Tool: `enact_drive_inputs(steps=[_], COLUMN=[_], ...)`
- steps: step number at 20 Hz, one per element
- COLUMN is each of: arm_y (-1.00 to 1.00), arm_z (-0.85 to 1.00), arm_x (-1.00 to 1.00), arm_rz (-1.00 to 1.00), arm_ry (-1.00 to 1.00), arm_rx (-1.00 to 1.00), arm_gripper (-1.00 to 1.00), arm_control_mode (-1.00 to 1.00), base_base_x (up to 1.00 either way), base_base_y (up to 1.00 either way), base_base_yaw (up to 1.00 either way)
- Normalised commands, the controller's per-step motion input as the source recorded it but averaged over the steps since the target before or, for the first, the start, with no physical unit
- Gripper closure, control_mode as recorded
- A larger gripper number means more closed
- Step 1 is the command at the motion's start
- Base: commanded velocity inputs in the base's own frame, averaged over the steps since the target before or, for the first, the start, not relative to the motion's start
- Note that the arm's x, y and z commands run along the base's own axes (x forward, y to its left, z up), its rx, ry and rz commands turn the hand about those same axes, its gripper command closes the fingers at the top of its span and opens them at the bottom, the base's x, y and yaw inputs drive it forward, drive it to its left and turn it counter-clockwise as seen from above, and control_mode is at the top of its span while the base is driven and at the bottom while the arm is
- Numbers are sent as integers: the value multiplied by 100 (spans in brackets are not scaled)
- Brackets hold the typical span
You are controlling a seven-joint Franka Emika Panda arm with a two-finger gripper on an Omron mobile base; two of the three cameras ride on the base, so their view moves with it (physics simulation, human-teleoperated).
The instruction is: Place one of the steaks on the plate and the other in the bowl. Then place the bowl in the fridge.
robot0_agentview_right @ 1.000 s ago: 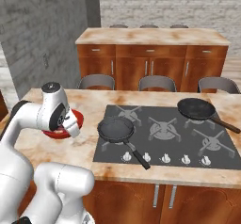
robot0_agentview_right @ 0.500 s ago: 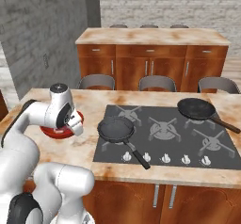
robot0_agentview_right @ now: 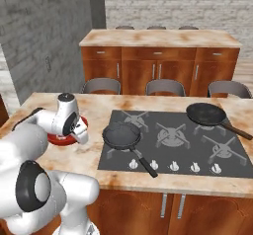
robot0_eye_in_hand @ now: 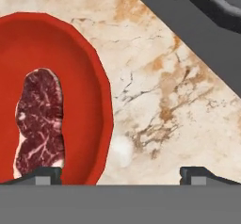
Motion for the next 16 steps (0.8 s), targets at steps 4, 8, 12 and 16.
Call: enact_drive_inputs(steps=[4,8,12,16], arm_y=[0,0,2,0], arm_z=[-22,-26,-21,-31], arm_x=[45,29,26,17], arm_rz=[9,1,-3,-2], arm_ry=[0,0,0,0], arm_rx=[2,0,0,0], arm_gripper=[-100,-100,-100,-100], arm_control_mode=[-100,-100,-100,-100], base_base_x=[0,0,0,0], base_base_y=[0,0,0,0], base_base_yaw=[0,0,0,0])
